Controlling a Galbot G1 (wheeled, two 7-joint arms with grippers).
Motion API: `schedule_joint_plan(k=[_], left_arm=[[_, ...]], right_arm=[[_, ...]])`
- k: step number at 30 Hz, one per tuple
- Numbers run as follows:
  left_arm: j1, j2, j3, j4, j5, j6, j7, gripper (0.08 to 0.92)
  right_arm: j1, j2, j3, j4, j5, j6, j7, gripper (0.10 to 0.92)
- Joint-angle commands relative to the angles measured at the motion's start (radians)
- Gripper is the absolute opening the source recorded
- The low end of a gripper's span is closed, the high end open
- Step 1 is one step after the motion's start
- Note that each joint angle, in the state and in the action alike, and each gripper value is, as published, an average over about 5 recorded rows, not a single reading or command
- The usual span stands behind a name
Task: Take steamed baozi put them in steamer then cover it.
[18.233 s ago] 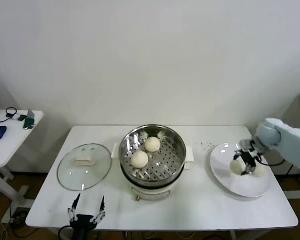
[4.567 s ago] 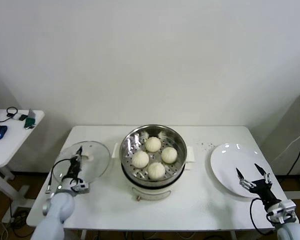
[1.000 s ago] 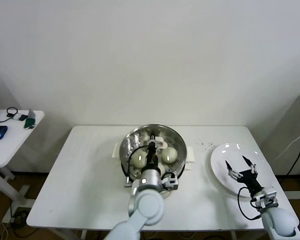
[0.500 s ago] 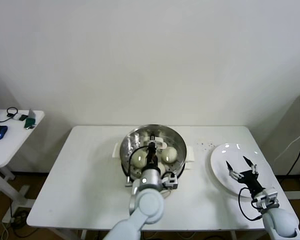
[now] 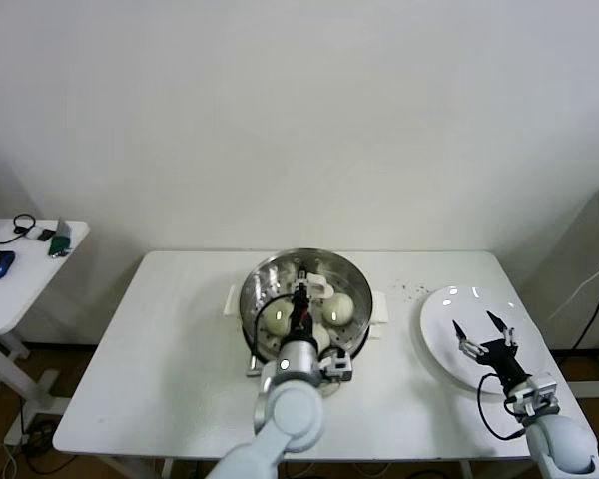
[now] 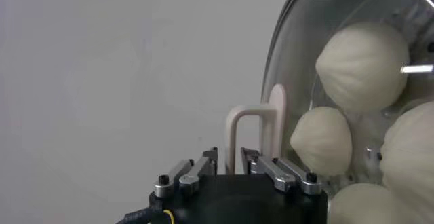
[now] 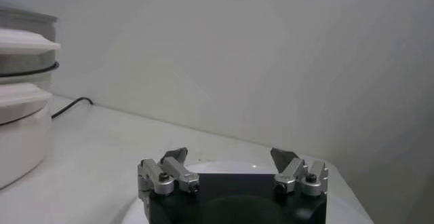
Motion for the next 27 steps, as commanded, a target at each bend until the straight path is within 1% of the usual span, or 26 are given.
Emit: schedule_joint_plan(k=[1, 11, 16, 19, 23, 27], left_arm=[[0.023, 0.043, 0.004, -0.110, -0.021, 0.003, -0.002, 0.352], [0.104, 0.098, 0.001, -0.249, -0.077, 0.000, -0.015, 0.638], [0.168, 0.125, -0.006, -0.314, -0.146, -0.022, -0.063, 0.777], [0.193, 0.138, -0.030, -0.342, -0.189, -0.047, -0.115, 0.815], [0.229, 0.158, -0.099, -0.388, -0.293, -0.112, -0.215, 0.822], [0.300, 0.186, -0.238, -0.428, -0.480, -0.277, -0.354, 0.823]], right_arm=[[0.000, 0.001, 0.004, 0.001, 0.013, -0.014, -0.003, 0.823], [0.001, 0.002, 0.006, 0.001, 0.007, -0.021, -0.006, 0.823], [0.003, 0.000, 0.012, -0.001, 0.002, -0.022, -0.007, 0.823], [0.002, 0.001, 0.015, 0.002, -0.006, -0.024, -0.008, 0.823], [-0.001, 0.001, 0.019, 0.009, 0.001, -0.022, -0.010, 0.823], [-0.009, 0.002, 0.023, 0.023, 0.031, -0.027, -0.011, 0.823]])
